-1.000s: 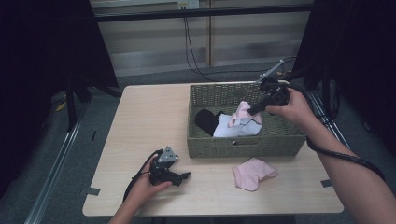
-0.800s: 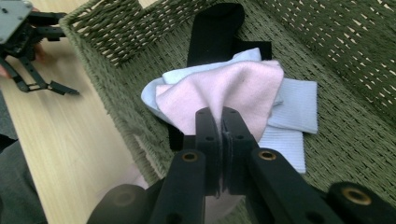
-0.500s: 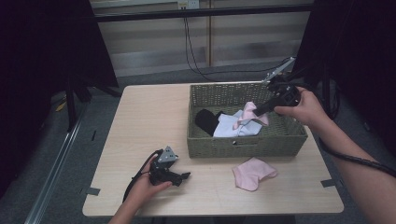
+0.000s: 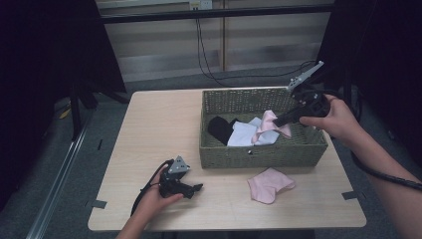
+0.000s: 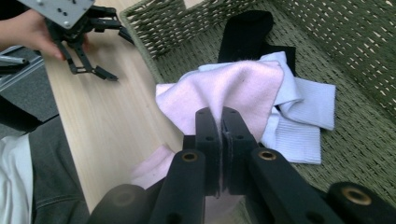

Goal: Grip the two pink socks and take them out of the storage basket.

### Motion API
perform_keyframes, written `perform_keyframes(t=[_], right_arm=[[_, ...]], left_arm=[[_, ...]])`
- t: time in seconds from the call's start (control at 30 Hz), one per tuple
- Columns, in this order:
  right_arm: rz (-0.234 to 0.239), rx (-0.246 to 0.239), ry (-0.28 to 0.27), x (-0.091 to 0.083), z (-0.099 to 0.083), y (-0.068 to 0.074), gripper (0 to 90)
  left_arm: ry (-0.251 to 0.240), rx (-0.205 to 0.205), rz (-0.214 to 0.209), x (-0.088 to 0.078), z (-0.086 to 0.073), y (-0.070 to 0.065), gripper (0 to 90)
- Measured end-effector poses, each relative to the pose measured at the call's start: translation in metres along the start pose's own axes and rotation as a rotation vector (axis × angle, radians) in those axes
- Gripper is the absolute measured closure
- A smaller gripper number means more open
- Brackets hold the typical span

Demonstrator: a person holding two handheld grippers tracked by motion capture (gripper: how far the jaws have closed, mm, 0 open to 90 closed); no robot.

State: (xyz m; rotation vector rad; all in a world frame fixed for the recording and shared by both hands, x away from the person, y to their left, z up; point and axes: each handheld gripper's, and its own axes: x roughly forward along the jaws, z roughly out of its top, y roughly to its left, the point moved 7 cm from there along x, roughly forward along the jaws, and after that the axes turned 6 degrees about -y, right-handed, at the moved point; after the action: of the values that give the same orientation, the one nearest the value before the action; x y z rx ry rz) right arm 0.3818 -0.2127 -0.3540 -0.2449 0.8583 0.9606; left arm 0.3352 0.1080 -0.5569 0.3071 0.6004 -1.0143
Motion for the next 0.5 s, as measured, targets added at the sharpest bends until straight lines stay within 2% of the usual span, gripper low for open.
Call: perform_keyframes(t=[0.27, 0.5], right_arm=[[0.02, -0.003, -0.019, -0.014, -0.005, 0.008, 86.9], [0.033, -0.025, -0.019, -0.023, -0.01, 0.018, 86.9]], left_arm=[[-0.002, 0.0, 0.0, 0.0, 0.0, 0.0, 15.2], [-0.001, 0.001, -0.001, 0.0, 0.0, 0.0, 15.2]])
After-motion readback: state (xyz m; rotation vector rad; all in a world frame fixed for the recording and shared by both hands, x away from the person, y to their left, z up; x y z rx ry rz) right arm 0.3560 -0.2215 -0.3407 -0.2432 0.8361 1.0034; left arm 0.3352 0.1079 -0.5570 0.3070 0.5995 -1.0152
